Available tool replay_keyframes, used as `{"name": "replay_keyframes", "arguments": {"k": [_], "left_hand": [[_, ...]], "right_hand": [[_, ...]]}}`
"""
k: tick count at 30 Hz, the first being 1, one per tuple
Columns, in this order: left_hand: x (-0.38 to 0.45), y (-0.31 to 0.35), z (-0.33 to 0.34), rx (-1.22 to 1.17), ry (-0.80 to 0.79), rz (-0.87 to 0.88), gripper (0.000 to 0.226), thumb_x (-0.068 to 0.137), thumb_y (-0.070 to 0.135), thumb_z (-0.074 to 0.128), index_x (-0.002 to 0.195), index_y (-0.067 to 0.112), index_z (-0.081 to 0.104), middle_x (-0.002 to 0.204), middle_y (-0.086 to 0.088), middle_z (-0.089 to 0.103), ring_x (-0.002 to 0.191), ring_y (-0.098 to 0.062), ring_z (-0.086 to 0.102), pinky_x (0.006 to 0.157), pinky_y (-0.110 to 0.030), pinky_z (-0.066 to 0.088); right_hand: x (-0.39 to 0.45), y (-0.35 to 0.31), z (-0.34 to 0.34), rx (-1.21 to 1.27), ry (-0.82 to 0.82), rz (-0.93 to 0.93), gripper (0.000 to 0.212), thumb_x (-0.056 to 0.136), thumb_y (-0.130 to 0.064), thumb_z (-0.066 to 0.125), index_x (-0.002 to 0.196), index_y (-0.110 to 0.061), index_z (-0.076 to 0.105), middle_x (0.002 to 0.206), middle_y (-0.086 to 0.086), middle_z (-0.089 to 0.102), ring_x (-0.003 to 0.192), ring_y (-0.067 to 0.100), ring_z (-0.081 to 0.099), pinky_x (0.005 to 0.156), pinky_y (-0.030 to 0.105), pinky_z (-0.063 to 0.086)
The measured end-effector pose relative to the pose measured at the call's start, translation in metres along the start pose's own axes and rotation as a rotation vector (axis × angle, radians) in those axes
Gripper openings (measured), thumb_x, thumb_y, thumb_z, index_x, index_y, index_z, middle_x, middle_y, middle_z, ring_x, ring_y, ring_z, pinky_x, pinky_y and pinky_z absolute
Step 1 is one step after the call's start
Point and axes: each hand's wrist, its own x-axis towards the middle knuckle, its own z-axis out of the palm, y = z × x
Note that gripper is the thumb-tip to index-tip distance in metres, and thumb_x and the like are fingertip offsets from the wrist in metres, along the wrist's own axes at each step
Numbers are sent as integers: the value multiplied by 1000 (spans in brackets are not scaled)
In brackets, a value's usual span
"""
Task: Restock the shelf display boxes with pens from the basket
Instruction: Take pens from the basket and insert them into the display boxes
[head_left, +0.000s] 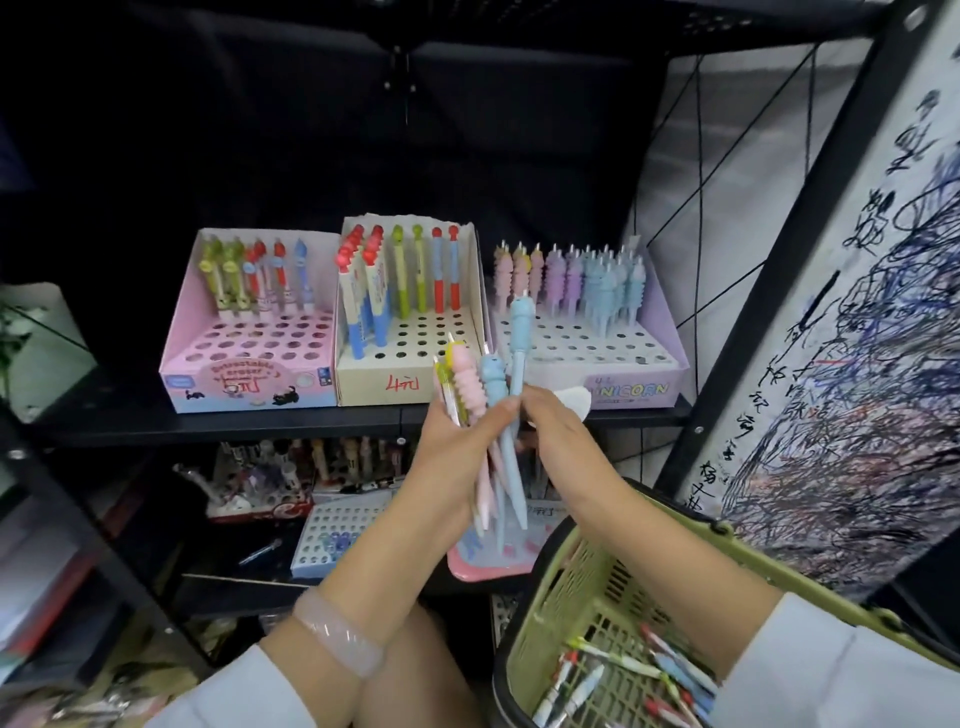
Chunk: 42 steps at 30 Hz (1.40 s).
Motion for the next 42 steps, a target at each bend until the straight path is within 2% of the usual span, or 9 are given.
{"name": "replay_keyframes", "arguments": {"k": [3,6,9,14,20,23,29,37,42], "left_hand": [[5,10,-1,43,-55,8,24,85,4,62,108,13,58,71,1,70,57,-8,63,54,-22,53],[12,18,-1,76,-81,9,25,85,5,62,107,17,57,81,-2,70,62,-9,64,58,-24,54],[19,23,1,118,-82,0,33,85,8,63,116,13,54,95,-10,68,70,-12,65,65,-28,54],[33,22,8,167,-144,12,33,84,9,64,115,11,52,83,-3,71,67,-12,68,60,-24,54],[59,26,12,153,-116,-10,31,85,11,63,110,18,48,81,-6,71,57,-15,65,55,-28,54],[70,27,15,150,-92,-6,36,83,11,65,114,19,48,93,-13,67,59,-14,66,53,-27,53],[79,24,15,180,-64,15,33,85,13,63,115,18,49,89,-7,69,63,-12,66,57,-27,53],[82,19,11,158,-38,5,27,83,16,65,107,21,52,85,-5,70,71,-12,66,58,-29,55],[80,16,11,173,-51,11,35,84,18,64,116,13,50,83,-6,69,69,-15,63,60,-31,54]], "right_hand": [[16,-12,-4,43,36,13,33,101,-34,30,108,-23,61,110,6,64,95,15,59,84,26,47],[39,-30,-11,147,134,6,35,100,-36,34,92,-20,64,87,2,66,79,15,63,66,24,52],[58,-40,-20,189,204,-1,30,100,-31,40,83,-17,60,74,1,61,70,15,59,67,30,50],[77,-45,-43,51,161,-69,19,97,-24,49,86,-18,63,71,-2,61,64,8,53,63,20,47],[110,-62,-116,-273,502,-224,18,96,-21,50,102,-5,56,78,1,61,70,11,60,65,21,51],[127,-52,-139,-599,574,-255,17,94,-23,53,100,-8,56,83,3,61,75,18,56,63,20,37],[138,-18,-154,-817,560,-206,19,94,-23,53,101,-5,56,80,1,55,68,16,47,52,24,25],[149,-13,-153,-931,363,-74,21,94,-22,53,98,-2,60,74,9,63,65,23,56,56,27,37],[140,-7,-152,-995,335,70,24,92,-23,57,104,-2,59,93,15,67,80,25,59,71,31,46]]}}
